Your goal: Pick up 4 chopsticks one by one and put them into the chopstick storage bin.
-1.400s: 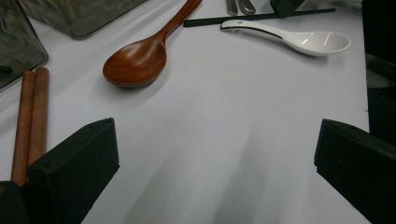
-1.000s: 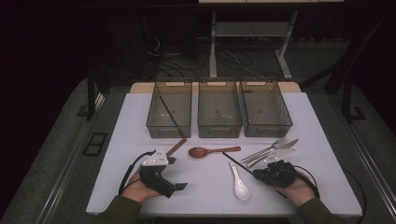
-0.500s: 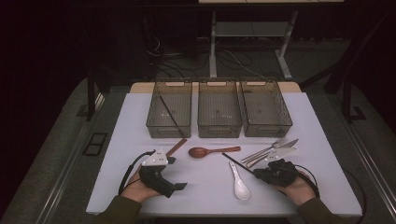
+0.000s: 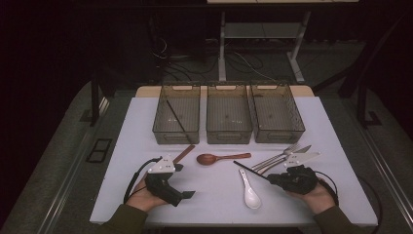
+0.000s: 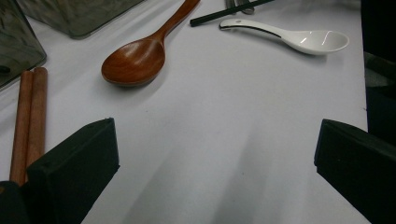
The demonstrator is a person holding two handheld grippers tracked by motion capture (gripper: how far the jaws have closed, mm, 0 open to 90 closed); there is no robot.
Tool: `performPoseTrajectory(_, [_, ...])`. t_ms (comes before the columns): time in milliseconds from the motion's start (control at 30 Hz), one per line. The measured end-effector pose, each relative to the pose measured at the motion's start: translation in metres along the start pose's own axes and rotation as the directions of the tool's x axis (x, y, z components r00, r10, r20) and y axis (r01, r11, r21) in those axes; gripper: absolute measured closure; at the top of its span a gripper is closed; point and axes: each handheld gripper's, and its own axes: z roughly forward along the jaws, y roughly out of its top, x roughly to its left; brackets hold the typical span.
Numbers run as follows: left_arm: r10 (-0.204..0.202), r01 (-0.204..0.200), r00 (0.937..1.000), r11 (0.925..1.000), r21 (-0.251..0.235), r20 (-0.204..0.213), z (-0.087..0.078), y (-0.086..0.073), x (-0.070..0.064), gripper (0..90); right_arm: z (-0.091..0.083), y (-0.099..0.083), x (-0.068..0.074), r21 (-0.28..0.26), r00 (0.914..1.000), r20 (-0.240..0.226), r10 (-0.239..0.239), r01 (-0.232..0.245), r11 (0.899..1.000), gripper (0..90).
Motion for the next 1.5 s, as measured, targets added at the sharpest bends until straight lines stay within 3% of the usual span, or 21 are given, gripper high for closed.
performPoseTrajectory(333, [-0.002,0.002,1.0,1.0,-0.003,0.0,0.0,0.0,0.0,0.0,-0.012,0.003,0.003,-0.043,0.9999,-0.01,-0.004,0.004,0.999,86.4])
performPoseTrajectory(767, [-0.011,0.011,0.9999,0.9999,-0.009,0.003,0.0,-0.001,0.0,0.0,-0.021,0.014,-0.003,-0.092,0.9998,-0.017,0.003,-0.005,0.996,86.4])
performPoseTrajectory(1500, [-0.013,0.013,0.9999,0.9999,-0.003,0.005,0.002,-0.001,0.001,0.0,-0.018,0.048,-0.009,-0.161,1.0,-0.007,-0.006,0.005,0.987,86.4])
